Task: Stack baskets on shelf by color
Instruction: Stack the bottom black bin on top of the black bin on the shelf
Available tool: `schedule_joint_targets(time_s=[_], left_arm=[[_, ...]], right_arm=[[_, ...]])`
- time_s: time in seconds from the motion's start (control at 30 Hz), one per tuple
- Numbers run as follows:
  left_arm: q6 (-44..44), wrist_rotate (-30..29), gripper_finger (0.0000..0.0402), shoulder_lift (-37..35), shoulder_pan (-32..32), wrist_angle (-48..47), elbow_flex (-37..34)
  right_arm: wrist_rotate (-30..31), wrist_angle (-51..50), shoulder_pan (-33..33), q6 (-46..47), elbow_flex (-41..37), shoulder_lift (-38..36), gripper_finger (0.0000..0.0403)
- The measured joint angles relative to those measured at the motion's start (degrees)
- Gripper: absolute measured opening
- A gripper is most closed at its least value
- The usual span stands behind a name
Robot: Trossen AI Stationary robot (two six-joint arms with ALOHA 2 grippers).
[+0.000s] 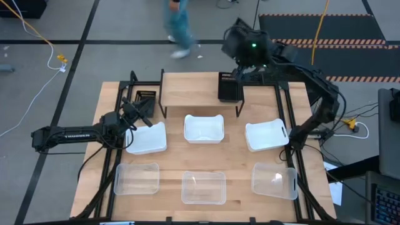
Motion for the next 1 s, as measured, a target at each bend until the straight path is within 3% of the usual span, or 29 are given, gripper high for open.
schedule_joint_targets(time_s=[0.77, 1.0], left_arm=[[1.4, 0.0, 0.0093, 0.0, 1.6, -0.4, 0.0], [1.4, 0.0, 0.0093, 0.0, 1.6, -0.3, 0.0]], right_arm=[[1.1, -2.5, 1.4, 3.7, -18.0, 2.4, 0.0000], [-10.0, -3.5, 1.5, 1.4, -18.0, -1.6, 0.0000]])
